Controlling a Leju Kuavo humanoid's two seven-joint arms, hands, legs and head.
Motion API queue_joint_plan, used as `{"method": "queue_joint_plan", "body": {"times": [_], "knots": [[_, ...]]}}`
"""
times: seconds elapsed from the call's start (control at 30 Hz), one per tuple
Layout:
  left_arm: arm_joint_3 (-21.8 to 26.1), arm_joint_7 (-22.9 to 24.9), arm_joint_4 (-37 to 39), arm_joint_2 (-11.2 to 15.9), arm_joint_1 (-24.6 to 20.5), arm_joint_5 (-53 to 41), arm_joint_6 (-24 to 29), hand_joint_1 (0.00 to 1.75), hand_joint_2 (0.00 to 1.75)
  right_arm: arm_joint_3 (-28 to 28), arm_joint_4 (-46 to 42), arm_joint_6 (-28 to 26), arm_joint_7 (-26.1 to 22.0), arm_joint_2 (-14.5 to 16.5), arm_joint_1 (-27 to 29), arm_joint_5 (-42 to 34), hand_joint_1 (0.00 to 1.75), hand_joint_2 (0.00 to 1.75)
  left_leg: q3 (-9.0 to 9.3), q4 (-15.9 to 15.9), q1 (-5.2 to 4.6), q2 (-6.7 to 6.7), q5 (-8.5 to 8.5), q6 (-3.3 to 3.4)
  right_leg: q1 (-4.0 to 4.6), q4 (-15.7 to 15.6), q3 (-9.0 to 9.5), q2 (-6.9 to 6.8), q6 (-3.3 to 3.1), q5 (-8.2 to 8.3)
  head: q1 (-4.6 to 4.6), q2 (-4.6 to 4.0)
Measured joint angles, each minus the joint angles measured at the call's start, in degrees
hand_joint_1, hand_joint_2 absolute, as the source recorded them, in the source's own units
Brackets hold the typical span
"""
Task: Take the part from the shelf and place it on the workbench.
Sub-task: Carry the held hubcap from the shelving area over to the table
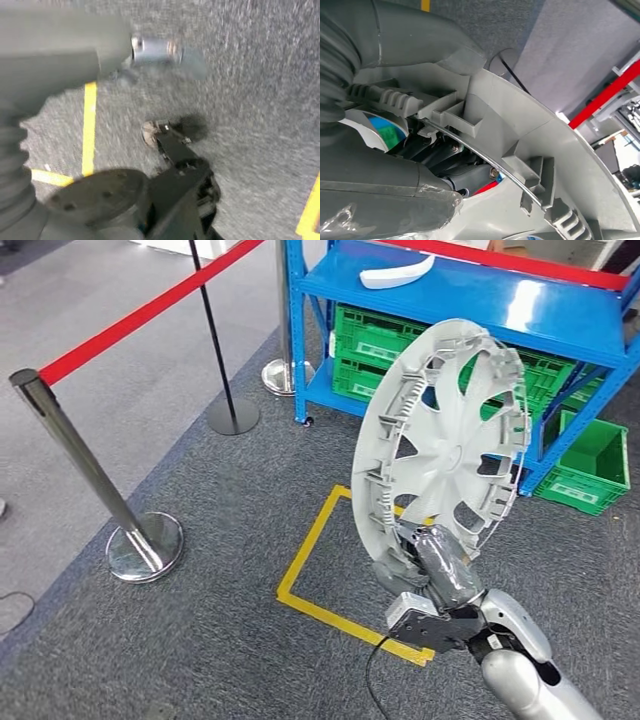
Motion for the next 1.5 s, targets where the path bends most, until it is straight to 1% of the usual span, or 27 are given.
{"method": "queue_joint_plan", "body": {"times": [0.07,0.13,0.17,0.27,0.3,0.33,0.37,0.4,0.47,0.53,0.6,0.63,0.7,0.77,0.83,0.87,0.9,0.97,1.03,1.1,1.17,1.2,1.27,1.33,1.37,1.43,1.5], "knots": [[0.01,0.08,0.0,-0.07,0.05,-0.13,0.17,0.0,1.75,-0.26,-0.19,-0.03,0.01,0.14,-0.02,0.33,1.59,1.75,-0.56,-0.05,0.16,-0.81,0.38,-0.69,-0.02,-0.6,0.19,-1.28,0.29,0.44,0.12,-0.01],[0.02,0.15,0.0,-0.07,0.18,-0.14,0.33,0.0,1.75,-0.38,-0.36,-0.01,0.01,0.33,-0.06,0.45,1.59,1.75,-1.23,0.69,-0.01,0.69,-0.22,-1.17,-0.34,-1.38,0.37,-2.48,0.5,1.08,-0.01,-0.01],[0.02,0.16,0.0,-0.05,0.14,-0.14,0.37,0.0,1.75,-0.44,-0.42,0.0,-0.01,0.4,-0.06,0.5,1.59,1.75,-2.02,2.22,-0.07,2.28,-1.41,-1.34,-0.5,-1.65,0.43,-3.08,0.53,1.28,-0.17,0.0],[0.03,0.17,0.0,-0.04,-0.18,-0.14,0.39,0.0,1.75,-0.67,-0.49,0.09,0.0,0.49,0.02,0.67,1.59,1.75,-7.2,12.99,0.09,5.33,-7.13,-2.34,-0.52,-1.7,0.21,-5.44,0.35,1.37,-0.51,-0.01],[0.03,0.17,0.0,-0.04,-0.21,-0.15,0.39,0.0,1.75,-0.7,-0.49,0.16,0.01,0.53,0.05,0.72,1.59,1.75,-8.64,16.2,0.22,5.63,-8.26,-2.66,-0.54,-1.68,0.11,-6.34,0.35,1.38,-0.51,-0.01],[0.04,0.17,0.0,-0.03,-0.17,-0.17,0.39,0.0,1.75,-0.71,-0.49,0.22,0.01,0.58,0.07,0.78,1.59,1.75,-9.06,17.38,0.33,5.77,-8.25,-2.92,-0.57,-1.66,0.04,-7.2,0.39,1.38,-0.51,-0.01],[0.04,0.17,0.0,-0.01,-0.13,-0.19,0.39,0.0,1.75,-0.71,-0.49,0.27,0.0,0.64,0.07,0.83,1.59,1.75,-8.31,16.3,0.43,5.97,-7.18,-3.12,-0.62,-1.63,0.03,-7.98,0.49,1.35,-0.52,-0.01],[0.04,0.17,0.0,0.05,-0.13,-0.2,0.42,0.0,1.75,-0.71,-0.49,0.31,-0.01,0.72,0.03,0.86,1.59,1.75,-6.46,13.19,0.51,6.53,-5.38,-3.3,-0.69,-1.56,0.07,-8.71,0.67,1.26,-0.51,0.0],[0.04,0.17,0.0,0.07,-0.3,-0.2,0.46,0.0,1.75,-0.79,-0.5,0.32,-0.01,0.83,-0.15,0.89,1.59,1.75,-1.72,5.0,0.55,9.2,-2.1,-3.47,-0.58,-1.03,0.05,-9.99,1.34,0.85,-0.67,-0.01],[0.04,0.17,0.0,0.0,-0.52,-0.2,0.48,0.0,1.75,-0.96,-0.52,0.33,-0.04,0.87,-0.33,0.93,1.59,1.75,0.46,0.73,0.49,10.53,-1.05,-2.61,-0.26,-0.45,-0.11,-11.12,1.99,0.52,-0.68,-0.01],[0.04,0.17,0.0,0.04,-0.5,-0.2,0.49,0.0,1.75,-1.05,-0.53,0.37,-0.09,0.91,-0.44,0.98,1.59,1.75,0.15,0.55,0.35,9.18,-1.07,-1.36,-0.26,-0.27,-0.07,-12.32,2.32,0.42,-0.49,0.0],[0.04,0.16,0.0,0.08,-0.39,-0.2,0.51,0.0,1.75,-1.07,-0.54,0.39,-0.11,0.95,-0.53,0.99,1.59,1.75,0.06,0.55,0.32,8.58,-1.04,-1.02,-0.45,-0.01,-0.15,-12.15,2.51,0.07,-0.46,0.0],[0.05,0.11,0.0,0.17,-0.33,-0.2,0.52,0.0,1.75,-1.16,-0.55,0.43,-0.17,1.02,-0.68,1.02,1.59,1.75,-0.01,0.48,0.42,7.33,-0.84,-0.42,-0.86,3.68,-1.73,-9.44,2.94,-2.51,-0.4,0.0],[0.07,0.08,0.0,0.21,-0.48,-0.2,0.5,0.0,1.75,-1.35,-0.56,0.44,-0.27,1.04,-0.63,1.1,1.59,1.75,-0.06,0.45,0.47,6.11,-0.71,-0.09,-1.02,11.65,-5.47,-6.13,3.14,-6.4,-0.27,0.0],[0.13,0.07,0.0,0.21,-0.55,-0.17,0.51,0.0,1.75,-1.54,-0.56,0.45,-0.33,1.04,-0.35,1.17,1.59,1.75,-0.05,0.45,0.43,4.7,-0.7,0.02,-0.99,17.62,-8.66,-5.25,3.08,-7.84,-0.18,0.0],[0.17,0.07,0.0,0.22,-0.53,-0.15,0.52,0.0,1.75,-1.62,-0.57,0.44,-0.34,1.04,-0.21,1.18,1.59,1.75,-0.01,0.45,0.43,3.89,-0.69,0.02,-0.97,17.54,-8.92,-5.09,2.93,-6.9,-0.19,0.0],[0.21,0.07,0.0,0.24,-0.51,-0.14,0.54,0.0,1.75,-1.68,-0.63,0.43,-0.35,1.04,-0.09,1.21,1.59,1.75,0.06,0.45,0.47,3.12,-0.67,-0.01,-0.98,14.8,-7.89,-4.79,2.73,-4.89,-0.19,0.0],[0.25,0.07,0.0,0.22,-0.55,-0.14,0.56,0.0,1.75,-1.83,-0.95,0.38,-0.44,1.04,0.11,1.31,1.59,1.75,0.12,0.42,0.63,1.71,-0.6,-0.2,-1.07,6.39,-4.15,-2.28,2.22,-0.39,-0.21,0.0],[0.28,0.08,0.0,0.18,-0.66,-0.15,0.58,0.0,1.75,-2.01,-1.54,0.3,-0.61,1.03,0.43,1.49,1.59,1.75,-0.29,0.4,0.92,0.5,-0.32,-0.76,-1.06,1.34,-1.8,-0.12,2.0,1.28,-0.08,0.0],[0.36,0.12,0.0,0.15,-0.54,-0.19,0.59,0.0,1.75,-2.13,-2.26,0.19,-0.73,1.03,0.76,1.64,1.59,1.75,-0.8,0.11,1.11,-0.67,0.15,-1.59,-0.99,0.32,-1.43,-0.74,1.95,1.05,0.08,0.0],[0.45,0.16,0.0,0.18,-0.3,-0.22,0.58,0.0,1.75,-2.15,-3.0,0.0,-0.83,1.09,1.0,1.72,1.59,1.75,-1.27,0.55,0.87,0.18,-0.34,-2.23,-1.21,-0.35,-1.11,-2.16,1.7,1.2,-0.1,0.0],[0.49,0.17,0.0,0.22,-0.28,-0.21,0.58,0.0,1.75,-2.2,-3.29,-0.12,-0.9,1.11,1.11,1.78,1.59,1.75,-2.16,2.37,0.68,1.57,-1.57,-2.49,-1.31,-0.69,-0.91,-2.97,1.5,1.34,-0.33,0.0],[0.56,0.09,0.0,0.23,-0.44,-0.16,0.58,0.0,1.75,-2.35,-3.59,-0.28,-1.0,1.13,1.35,1.87,1.59,1.75,-5.67,9.7,0.5,4.63,-5.5,-2.81,-1.22,-0.95,-0.74,-4.62,1.16,1.43,-0.76,0.0],[0.63,0.0,0.0,0.18,-0.52,-0.13,0.58,0.0,1.75,-2.44,-3.63,-0.3,-1.02,1.13,1.68,1.91,1.59,1.75,-8.82,16.38,0.53,5.49,-7.89,-2.98,-1.07,-0.95,-0.75,-6.31,1.05,1.41,-0.81,0.0],[0.64,-0.03,0.0,0.15,-0.49,-0.13,0.58,0.0,1.75,-2.45,-3.66,-0.3,-1.02,1.13,1.85,1.91,1.59,1.75,-8.97,16.9,0.52,5.61,-7.49,-3.0,-1.04,-0.95,-0.74,-7.08,1.04,1.38,-0.83,0.0],[0.66,-0.04,0.0,0.15,-0.47,-0.14,0.61,0.0,1.75,-2.48,-3.75,-0.33,-1.04,1.13,2.03,1.91,1.59,1.75,-6.02,11.73,0.46,6.49,-4.14,-2.89,-1.03,-0.94,-0.61,-8.45,1.14,1.28,-0.82,0.0],[0.67,-0.04,0.0,0.16,-0.61,-0.21,0.66,0.0,1.75,-2.56,-3.93,-0.38,-1.08,1.13,2.05,1.94,1.59,1.75,-1.56,3.74,0.16,9.46,-1.04,-2.5,-0.74,-0.73,-0.49,-9.57,1.54,1.01,-0.89,0.0]]}}
